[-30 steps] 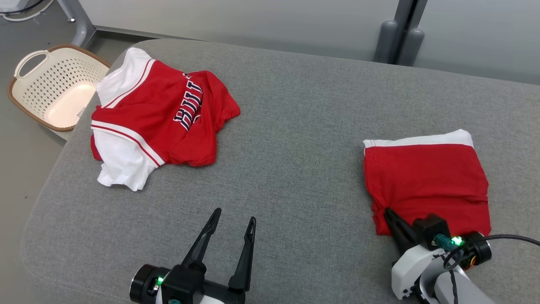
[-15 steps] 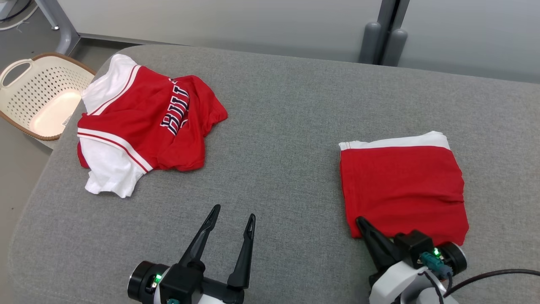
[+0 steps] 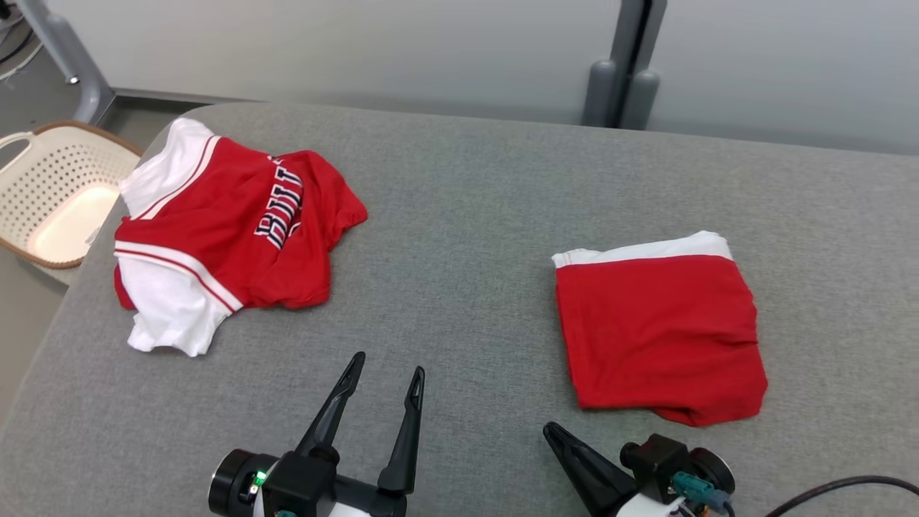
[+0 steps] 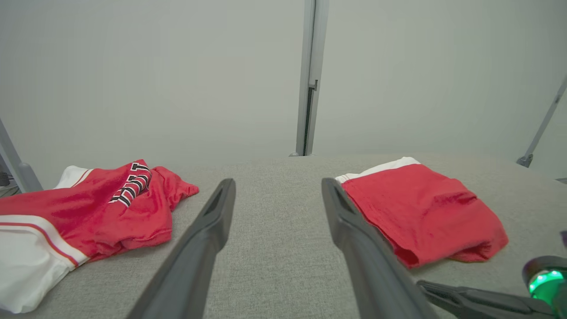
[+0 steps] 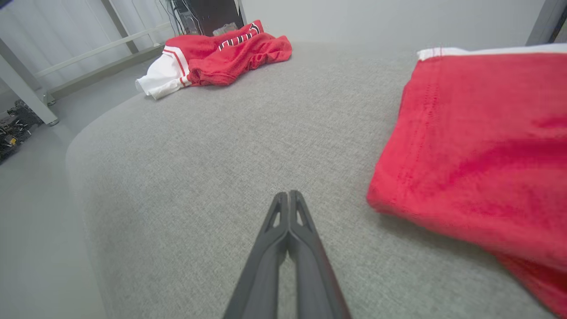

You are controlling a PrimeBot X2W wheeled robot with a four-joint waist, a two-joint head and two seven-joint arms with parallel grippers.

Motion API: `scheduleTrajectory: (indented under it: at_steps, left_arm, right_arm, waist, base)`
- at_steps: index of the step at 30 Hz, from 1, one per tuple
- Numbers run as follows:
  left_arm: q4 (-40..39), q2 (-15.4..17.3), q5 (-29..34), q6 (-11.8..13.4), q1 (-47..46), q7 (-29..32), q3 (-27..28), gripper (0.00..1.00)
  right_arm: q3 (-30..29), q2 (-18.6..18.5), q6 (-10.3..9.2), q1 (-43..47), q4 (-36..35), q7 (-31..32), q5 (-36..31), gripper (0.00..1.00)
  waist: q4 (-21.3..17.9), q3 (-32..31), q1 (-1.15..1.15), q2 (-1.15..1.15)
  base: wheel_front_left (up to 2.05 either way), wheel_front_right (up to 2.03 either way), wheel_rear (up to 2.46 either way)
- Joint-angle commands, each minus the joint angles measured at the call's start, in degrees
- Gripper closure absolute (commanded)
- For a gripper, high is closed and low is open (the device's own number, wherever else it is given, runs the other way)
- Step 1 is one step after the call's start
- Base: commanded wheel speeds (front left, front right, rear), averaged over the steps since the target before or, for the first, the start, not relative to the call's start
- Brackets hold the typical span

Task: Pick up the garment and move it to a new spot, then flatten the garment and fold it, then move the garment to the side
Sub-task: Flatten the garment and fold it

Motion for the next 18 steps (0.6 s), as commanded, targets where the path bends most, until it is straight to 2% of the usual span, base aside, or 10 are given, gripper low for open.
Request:
scheduleTrajectory:
  at_steps: [1, 3, 4, 5, 7, 8, 9, 10, 14, 18]
  left_arm:
    - [-0.2, 0.2, 0.3, -0.3, 0.7, 0.0, 0.4, 0.00]
    - [-0.6, 0.2, 0.7, -0.1, 0.9, 0.0, 0.7, 0.00]
    - [-0.8, 0.2, 0.8, 0.1, 1.0, 0.0, 1.0, 0.00]
    - [-1.1, 0.2, 0.8, 0.3, 1.4, 0.0, 1.3, 0.00]
    - [-1.7, 0.2, 0.3, 0.8, 2.2, 0.0, 2.4, 0.00]
    - [-1.9, 0.2, 0.0, 1.2, 2.6, 0.0, 3.1, 0.00]
    - [-2.3, 0.2, -0.3, 1.5, 3.0, 0.0, 3.8, 0.00]
    - [-2.7, 0.2, -0.8, 2.0, 3.8, 0.0, 5.2, 0.00]
    - [-3.7, 0.2, -2.0, 2.4, 5.5, 0.0, 7.8, 0.00]
    - [-3.6, 0.2, -1.6, 1.2, 7.0, 0.0, 10.0, 0.00]
  right_arm:
    - [0.8, -0.6, -0.09, -0.7, -1.5, 0.0, 0.9, 1.00]
    - [0.0, -1.5, -0.07, -0.7, -3.7, 0.0, 1.1, 1.00]
    - [-1.0, -2.1, -0.09, -0.4, -4.7, 0.0, 0.8, 0.83]
    - [-2.4, -2.4, -0.09, -0.1, -5.9, 0.0, 0.3, 0.60]
    - [-5.4, -2.4, -0.09, 1.1, -7.8, 0.0, -0.6, 0.53]
    - [-7.0, -2.5, -0.07, 1.6, -8.8, 0.0, -1.2, 0.44]
    - [-8.7, -2.5, -0.07, 2.0, -9.6, 0.0, -1.7, 0.09]
    - [-11.9, -2.7, -0.07, 2.8, -11.1, 0.0, -3.0, 0.00]
    - [-17.6, -2.6, -0.07, 4.6, -13.5, 0.0, -5.5, 0.00]
    - [-21.5, -3.3, -0.07, 7.0, -16.0, 0.0, -8.1, 0.00]
  waist:
    - [-1.1, -1.0, 0.00, 0.00]
    - [-2.1, -1.7, 0.00, 0.00]
    - [-2.6, -2.1, 0.00, 0.00]
    - [-3.1, -2.5, 0.00, 0.00]
    - [-4.3, -3.4, 0.00, 0.00]
    - [-5.0, -3.8, 0.00, 0.00]
    - [-5.7, -4.3, 0.00, 0.00]
    - [-7.1, -5.0, 0.00, 0.00]
    - [-9.7, -6.3, 0.00, 0.00]
    - [-11.6, -7.3, 0.00, 0.00]
  base:
    - [0.00, 0.00, 0.00]
    - [0.00, 0.00, 0.00]
    - [0.00, 0.00, 0.00]
    - [0.00, 0.00, 0.00]
    - [0.00, 0.00, 0.00]
    - [0.00, 0.00, 0.00]
    - [0.00, 0.00, 0.00]
    - [0.00, 0.00, 0.00]
    - [0.00, 0.00, 0.00]
    - [0.00, 0.00, 0.00]
